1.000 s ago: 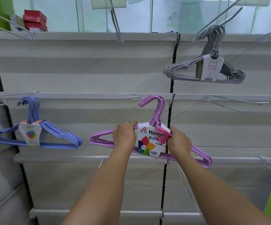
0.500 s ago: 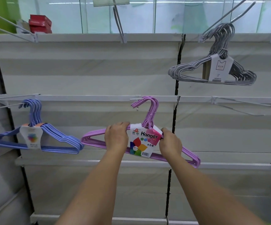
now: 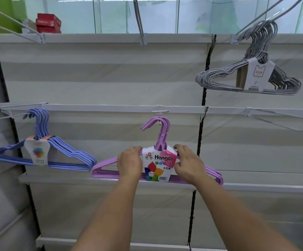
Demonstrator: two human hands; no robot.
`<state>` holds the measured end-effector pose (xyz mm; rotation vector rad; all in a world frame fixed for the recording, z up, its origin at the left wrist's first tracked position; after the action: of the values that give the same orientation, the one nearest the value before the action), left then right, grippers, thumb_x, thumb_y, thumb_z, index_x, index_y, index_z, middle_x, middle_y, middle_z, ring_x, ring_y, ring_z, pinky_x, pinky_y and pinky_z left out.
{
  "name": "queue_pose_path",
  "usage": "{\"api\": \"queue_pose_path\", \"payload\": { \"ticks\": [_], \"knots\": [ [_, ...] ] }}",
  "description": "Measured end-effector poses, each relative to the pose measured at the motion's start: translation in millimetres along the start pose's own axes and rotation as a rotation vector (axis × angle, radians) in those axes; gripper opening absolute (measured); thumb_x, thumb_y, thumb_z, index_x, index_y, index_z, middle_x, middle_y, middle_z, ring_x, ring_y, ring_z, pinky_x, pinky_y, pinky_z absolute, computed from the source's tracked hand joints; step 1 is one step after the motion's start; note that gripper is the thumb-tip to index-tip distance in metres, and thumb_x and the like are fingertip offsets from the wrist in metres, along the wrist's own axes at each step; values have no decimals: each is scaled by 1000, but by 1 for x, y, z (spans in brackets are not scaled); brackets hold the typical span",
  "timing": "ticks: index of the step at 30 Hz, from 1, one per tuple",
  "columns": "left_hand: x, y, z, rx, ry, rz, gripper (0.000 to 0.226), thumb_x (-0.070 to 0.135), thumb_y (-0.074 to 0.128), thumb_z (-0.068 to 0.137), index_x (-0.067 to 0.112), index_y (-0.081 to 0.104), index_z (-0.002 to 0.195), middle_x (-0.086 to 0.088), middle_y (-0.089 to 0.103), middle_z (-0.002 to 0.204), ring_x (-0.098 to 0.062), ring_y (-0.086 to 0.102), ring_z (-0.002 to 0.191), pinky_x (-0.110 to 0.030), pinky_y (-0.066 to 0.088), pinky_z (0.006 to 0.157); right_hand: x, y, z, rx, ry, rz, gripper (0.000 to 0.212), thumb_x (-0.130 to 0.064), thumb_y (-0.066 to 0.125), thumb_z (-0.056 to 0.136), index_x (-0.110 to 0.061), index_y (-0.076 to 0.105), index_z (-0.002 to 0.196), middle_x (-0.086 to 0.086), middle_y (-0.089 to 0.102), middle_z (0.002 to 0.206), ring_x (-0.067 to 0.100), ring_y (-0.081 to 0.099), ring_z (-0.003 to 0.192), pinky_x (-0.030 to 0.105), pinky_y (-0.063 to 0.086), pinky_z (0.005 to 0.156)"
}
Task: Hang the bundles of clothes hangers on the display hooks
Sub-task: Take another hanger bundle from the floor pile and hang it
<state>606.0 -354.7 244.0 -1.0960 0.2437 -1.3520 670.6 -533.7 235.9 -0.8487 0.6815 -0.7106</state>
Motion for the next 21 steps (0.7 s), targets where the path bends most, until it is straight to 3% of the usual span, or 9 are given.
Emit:
{"api": "queue_pose_path", "payload": {
  "ticks": [4, 8, 12, 21],
  "knots": [
    [-1, 11, 7, -34, -3, 10, 25, 12, 47, 94, 23, 65, 109, -1, 63, 95, -18, 58, 85, -28, 46, 65, -1, 8, -9, 47, -63, -6, 55, -46, 38, 97, -20, 27, 145, 0, 42, 138, 17, 43, 120, 32, 35, 103],
    [1, 21, 9, -44, 26, -63, 34, 10, 46, 94, 21, 59, 123, -2, 62, 106, -20, 56, 95, -33, 50, 77, 4, 3, 3, 88, 18, -129, 43, -41, 27, 102, -24, 31, 142, 0, 50, 129, 18, 46, 113, 32, 37, 97],
    [9, 27, 7, -52, 143, -51, 44, 24, 38, 98, 23, 37, 142, 0, 56, 120, -16, 50, 106, -33, 42, 95, 9, 3, 21, 22, 101, -87, 38, -37, 27, 104, -25, 37, 138, 0, 53, 125, 20, 47, 114, 34, 37, 97],
    [7, 54, 43, -183, 95, -12, 49, 48, 22, 101, 27, 41, 140, 0, 55, 129, -20, 48, 121, -40, 32, 105, 19, 23, 54, -18, 207, -62, 36, -34, 27, 103, -24, 42, 135, 5, 54, 123, 24, 50, 115, 42, 35, 98]
  ]
}}
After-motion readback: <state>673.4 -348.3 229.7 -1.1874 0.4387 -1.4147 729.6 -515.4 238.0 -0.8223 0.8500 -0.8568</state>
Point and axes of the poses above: each hand's wrist, its own z-axis towards the middle knuckle, its own y-axis out of the palm, x = y × z, the point moved 10 cm from there along z, towards the middle knuckle
